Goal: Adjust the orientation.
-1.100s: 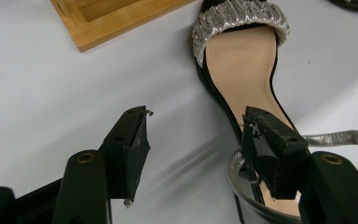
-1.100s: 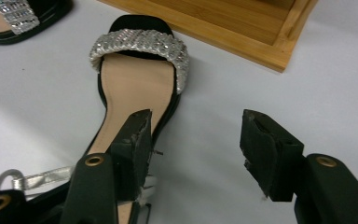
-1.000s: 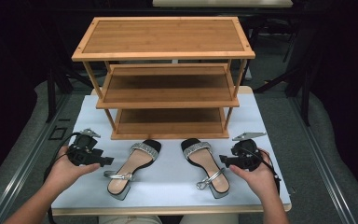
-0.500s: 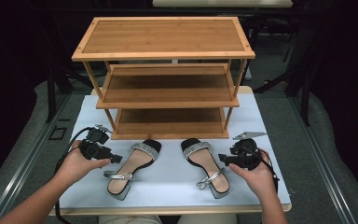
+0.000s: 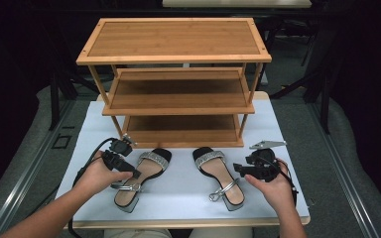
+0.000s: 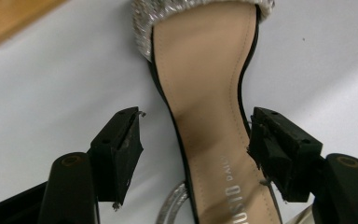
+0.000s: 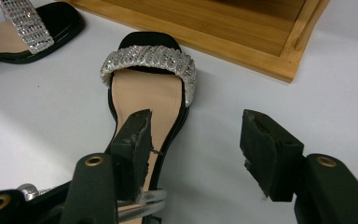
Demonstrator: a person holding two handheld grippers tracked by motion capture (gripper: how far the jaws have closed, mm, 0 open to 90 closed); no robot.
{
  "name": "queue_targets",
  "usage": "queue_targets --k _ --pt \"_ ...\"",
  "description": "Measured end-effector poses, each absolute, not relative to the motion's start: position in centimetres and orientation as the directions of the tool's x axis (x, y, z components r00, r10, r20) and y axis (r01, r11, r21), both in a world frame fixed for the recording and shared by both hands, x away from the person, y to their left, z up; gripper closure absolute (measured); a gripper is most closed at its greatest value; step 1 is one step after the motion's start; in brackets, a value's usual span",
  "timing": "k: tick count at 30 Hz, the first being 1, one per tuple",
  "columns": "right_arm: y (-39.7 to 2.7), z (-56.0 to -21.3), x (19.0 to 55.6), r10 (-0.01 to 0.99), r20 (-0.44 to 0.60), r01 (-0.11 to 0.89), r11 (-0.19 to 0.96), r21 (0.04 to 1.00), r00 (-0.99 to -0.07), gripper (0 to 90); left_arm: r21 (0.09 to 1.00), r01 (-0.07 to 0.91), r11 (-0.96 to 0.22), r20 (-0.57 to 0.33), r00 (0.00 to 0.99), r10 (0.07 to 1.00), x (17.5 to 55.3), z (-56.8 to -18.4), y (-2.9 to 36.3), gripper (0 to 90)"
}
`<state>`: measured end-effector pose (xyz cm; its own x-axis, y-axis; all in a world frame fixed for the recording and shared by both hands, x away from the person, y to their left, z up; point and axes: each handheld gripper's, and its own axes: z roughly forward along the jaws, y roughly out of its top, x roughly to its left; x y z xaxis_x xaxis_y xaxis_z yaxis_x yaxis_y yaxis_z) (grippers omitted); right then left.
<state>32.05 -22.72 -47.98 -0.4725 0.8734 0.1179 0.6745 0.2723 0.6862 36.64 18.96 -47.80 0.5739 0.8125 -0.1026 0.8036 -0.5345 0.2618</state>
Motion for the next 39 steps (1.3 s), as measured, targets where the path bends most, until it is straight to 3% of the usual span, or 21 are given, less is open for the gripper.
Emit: queue_targets --k 5,20,39 --pt "-22.3 -48.3 32.2 0.870 0.117 0.678 0.282 0.678 -0.478 42.5 0.201 0.799 -0.567 -0.090 0.591 0.801 36.6 -49.0 17.7 34.2" --pt "-21.9 -48.6 32.5 0.863 0.120 0.675 0.289 0.679 -0.490 42.2 0.137 0.806 -0.576 -0.088 0.589 0.803 36.7 -50.9 17.0 32.2" --pt "-22.1 -48.7 32.5 0.865 0.125 0.679 0.284 0.677 -0.486 41.8 0.074 0.838 -0.541 -0.080 0.546 0.834 37.3 -51.4 16.5 37.2"
